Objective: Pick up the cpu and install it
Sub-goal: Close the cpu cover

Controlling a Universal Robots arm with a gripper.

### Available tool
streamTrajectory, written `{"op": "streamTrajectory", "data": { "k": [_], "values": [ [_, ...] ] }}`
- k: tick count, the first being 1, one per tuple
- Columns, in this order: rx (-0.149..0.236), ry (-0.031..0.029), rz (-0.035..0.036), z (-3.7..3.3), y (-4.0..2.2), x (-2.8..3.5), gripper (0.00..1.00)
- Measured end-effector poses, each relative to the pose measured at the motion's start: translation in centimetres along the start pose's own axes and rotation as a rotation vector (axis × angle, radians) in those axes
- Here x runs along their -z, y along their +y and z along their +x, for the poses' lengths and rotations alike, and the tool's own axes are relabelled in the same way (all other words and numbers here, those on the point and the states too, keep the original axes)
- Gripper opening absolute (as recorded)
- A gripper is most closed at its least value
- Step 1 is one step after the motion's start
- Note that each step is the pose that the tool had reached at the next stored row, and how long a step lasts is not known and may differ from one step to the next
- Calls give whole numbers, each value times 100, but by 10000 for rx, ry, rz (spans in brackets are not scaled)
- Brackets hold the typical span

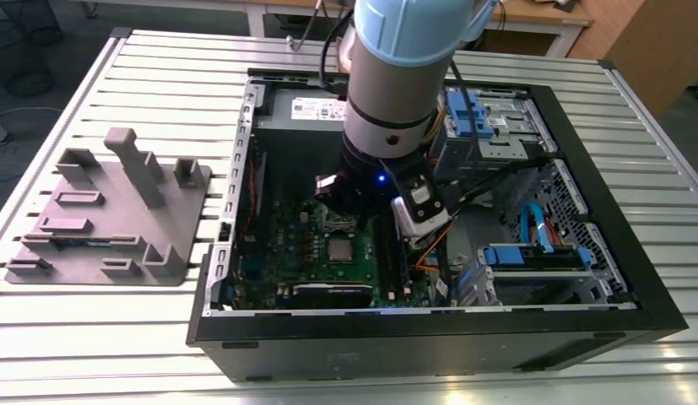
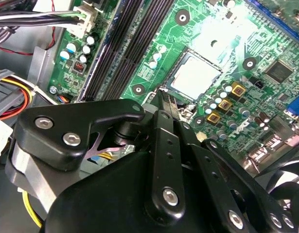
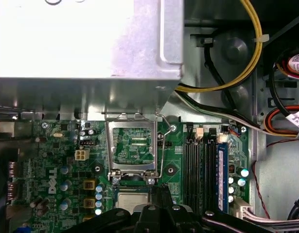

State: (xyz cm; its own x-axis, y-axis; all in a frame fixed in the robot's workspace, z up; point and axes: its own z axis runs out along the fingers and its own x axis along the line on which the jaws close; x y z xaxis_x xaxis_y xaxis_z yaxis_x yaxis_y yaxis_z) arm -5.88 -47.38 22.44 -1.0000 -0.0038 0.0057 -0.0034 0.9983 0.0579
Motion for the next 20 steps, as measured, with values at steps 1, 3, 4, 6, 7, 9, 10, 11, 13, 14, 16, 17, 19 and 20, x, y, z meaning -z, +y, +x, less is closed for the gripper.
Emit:
{"op": "streamTrajectory", "data": {
  "k": [1,3,4,6,7,9,10,11,13,14,16,17,19,20],
  "values": [
    [11,0,-2,-15,8,-5,11],
    [31,2,-2,-45,22,-14,11],
    [42,2,-2,-59,30,-19,11],
    [64,3,-2,-75,51,-29,11],
    [78,3,-2,-82,62,-34,11],
    [107,5,-1,-92,84,-41,11],
    [125,6,-1,-97,95,-45,11],
    [144,7,-1,-101,106,-49,11],
    [196,11,-1,-106,125,-56,11],
    [230,13,-2,-107,133,-60,11],
    [325,18,-1,-107,147,-69,11],
    [386,22,-2,-107,154,-76,11],
    [564,32,0,-108,165,-90,11],
    [678,39,1,-108,168,-97,11]
  ]
}}
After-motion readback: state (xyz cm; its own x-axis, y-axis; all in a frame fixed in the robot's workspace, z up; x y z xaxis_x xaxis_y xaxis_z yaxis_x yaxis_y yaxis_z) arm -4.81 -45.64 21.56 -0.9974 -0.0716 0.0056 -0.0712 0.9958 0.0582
